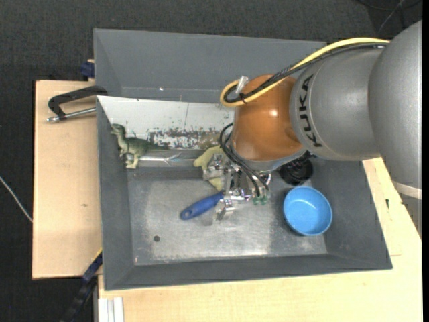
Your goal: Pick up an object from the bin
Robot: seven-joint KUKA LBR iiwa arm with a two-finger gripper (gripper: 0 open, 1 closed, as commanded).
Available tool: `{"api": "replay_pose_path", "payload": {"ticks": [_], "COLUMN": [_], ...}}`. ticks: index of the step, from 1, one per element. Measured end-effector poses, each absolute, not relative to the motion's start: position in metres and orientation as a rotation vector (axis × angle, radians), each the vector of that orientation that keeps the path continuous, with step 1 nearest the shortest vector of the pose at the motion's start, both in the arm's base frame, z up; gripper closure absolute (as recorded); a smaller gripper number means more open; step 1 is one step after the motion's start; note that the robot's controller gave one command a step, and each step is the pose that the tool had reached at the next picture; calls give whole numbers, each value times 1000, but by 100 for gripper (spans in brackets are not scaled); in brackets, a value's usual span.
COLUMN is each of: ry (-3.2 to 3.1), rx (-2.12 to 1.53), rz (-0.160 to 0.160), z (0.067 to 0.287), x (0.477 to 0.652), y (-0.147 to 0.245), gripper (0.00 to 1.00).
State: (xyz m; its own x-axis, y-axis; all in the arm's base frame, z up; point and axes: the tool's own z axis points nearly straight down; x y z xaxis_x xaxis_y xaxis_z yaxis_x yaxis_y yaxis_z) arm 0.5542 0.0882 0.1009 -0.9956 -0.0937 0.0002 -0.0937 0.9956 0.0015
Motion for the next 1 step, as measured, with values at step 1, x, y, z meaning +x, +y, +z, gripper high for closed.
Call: {"api": "replay_pose_path", "payload": {"ticks": [1], "ry": [-3146], "rx": [4], "rz": [-9], "z": [74], "x": [555], "y": [85], "gripper": [0]}}
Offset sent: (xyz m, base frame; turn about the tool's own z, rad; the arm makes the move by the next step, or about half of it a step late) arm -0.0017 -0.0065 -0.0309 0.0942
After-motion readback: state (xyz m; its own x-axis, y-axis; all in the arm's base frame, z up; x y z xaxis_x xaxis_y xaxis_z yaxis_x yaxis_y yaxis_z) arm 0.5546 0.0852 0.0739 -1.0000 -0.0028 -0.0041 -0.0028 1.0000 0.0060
